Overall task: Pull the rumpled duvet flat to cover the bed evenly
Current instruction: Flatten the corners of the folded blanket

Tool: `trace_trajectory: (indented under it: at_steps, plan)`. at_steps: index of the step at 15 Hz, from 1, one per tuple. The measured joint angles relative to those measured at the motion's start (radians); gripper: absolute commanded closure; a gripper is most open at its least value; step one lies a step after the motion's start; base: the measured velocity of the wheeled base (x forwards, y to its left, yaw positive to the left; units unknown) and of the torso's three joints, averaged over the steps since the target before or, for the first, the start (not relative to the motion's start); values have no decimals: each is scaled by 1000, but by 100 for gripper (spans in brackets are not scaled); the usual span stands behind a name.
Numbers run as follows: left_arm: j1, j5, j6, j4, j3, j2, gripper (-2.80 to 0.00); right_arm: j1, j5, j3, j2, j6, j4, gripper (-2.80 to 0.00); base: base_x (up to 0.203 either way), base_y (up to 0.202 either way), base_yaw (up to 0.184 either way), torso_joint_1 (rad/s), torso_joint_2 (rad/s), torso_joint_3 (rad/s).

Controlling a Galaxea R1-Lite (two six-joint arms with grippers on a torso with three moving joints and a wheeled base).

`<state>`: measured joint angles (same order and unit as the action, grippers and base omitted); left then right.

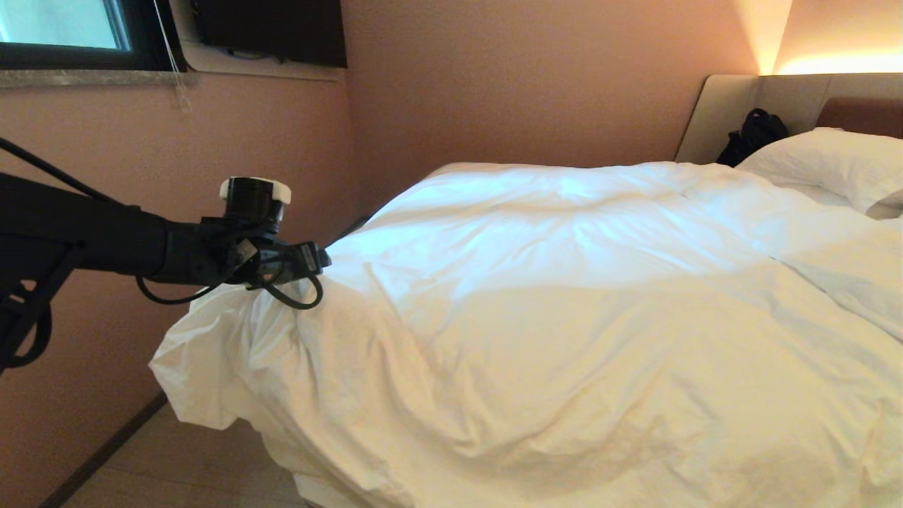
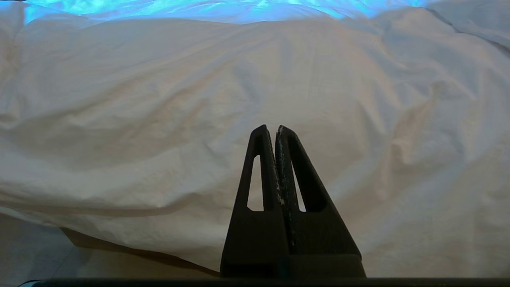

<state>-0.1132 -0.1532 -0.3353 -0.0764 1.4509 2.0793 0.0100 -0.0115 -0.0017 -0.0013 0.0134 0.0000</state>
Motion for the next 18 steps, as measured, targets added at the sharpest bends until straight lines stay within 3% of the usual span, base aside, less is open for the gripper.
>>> trace_trajectory:
  at_steps: [11,18]
  plan:
    - [-5,52,-21,11,-41,-212,-280,0,0,0,0,0,0,0,0,0,0,0,0,0]
    - [14,54,-12,49,-182,-349,-280,1,0,0,0,0,0,0,0,0,0,0,0,0]
